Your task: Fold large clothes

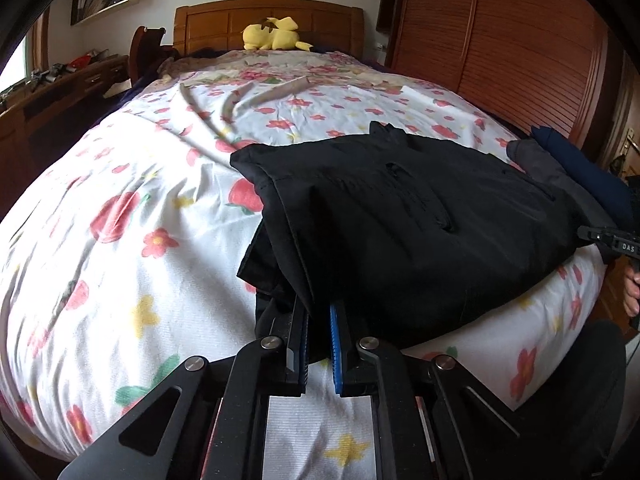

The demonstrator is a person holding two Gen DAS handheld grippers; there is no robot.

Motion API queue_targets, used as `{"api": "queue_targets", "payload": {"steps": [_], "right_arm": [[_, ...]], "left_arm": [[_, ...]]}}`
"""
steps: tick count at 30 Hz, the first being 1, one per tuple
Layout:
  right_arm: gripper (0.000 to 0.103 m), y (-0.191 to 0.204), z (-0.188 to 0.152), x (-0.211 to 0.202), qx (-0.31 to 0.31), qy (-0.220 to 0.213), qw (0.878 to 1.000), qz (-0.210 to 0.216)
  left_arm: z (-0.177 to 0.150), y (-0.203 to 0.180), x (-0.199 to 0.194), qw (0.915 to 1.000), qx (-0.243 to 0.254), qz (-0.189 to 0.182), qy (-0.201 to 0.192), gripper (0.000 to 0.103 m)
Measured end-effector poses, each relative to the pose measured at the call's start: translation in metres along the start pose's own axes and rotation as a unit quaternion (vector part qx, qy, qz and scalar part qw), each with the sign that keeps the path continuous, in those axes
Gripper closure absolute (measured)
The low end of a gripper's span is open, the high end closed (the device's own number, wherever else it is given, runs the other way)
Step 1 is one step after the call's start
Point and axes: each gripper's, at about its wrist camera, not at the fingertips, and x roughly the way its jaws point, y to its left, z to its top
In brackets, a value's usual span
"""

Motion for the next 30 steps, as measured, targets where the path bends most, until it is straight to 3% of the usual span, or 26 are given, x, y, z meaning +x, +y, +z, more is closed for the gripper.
{"api": "queue_targets", "payload": {"steps": [2,4,6,9,13,19,23,25,29,30], "right_arm": [[0.094,-0.003,0.004,-0.003,-0.007,-0.010,1.000,-0.018],[0.084,-0.007,0.013,-0.005,-0.008,-0.021,1.000,-0.021],[0.060,-0.011,0.026,-0.005,-0.008,-0.032,0.999,-0.033],[0.047,-0.018,0.054,0.003,-0.015,-0.052,0.998,-0.038],[0.046,-0.029,0.090,0.033,-0.017,-0.046,0.997,-0.062],[0.046,-0.065,0.134,0.107,0.021,0.037,0.997,-0.063],[0.054,-0.081,0.143,0.143,0.036,0.088,0.994,-0.055],[0.062,-0.087,0.141,0.159,0.052,0.119,0.991,-0.021],[0.095,-0.071,0.148,0.154,0.003,0.090,0.995,-0.031],[0.097,-0.068,0.152,0.150,-0.008,0.073,0.997,-0.037]], "left_arm": [[-0.002,-0.003,0.001,1.0000,0.004,0.008,0.001,0.094],[-0.005,-0.008,0.001,0.9997,0.014,0.020,0.002,0.094],[-0.007,-0.013,0.000,0.9994,0.019,0.028,0.001,0.094],[-0.007,-0.013,-0.002,0.9995,0.015,0.028,0.001,0.094],[-0.007,-0.014,-0.003,0.9995,0.010,0.029,0.001,0.094],[-0.007,-0.013,-0.003,0.9995,0.013,0.029,0.003,0.094],[-0.007,-0.012,-0.004,0.9995,0.016,0.028,0.002,0.094],[-0.008,-0.011,-0.005,0.9996,0.016,0.025,-0.002,0.094],[-0.010,-0.008,-0.004,0.9997,0.012,0.021,-0.003,0.094],[-0.010,-0.009,-0.005,0.9997,0.011,0.022,-0.003,0.094]]}}
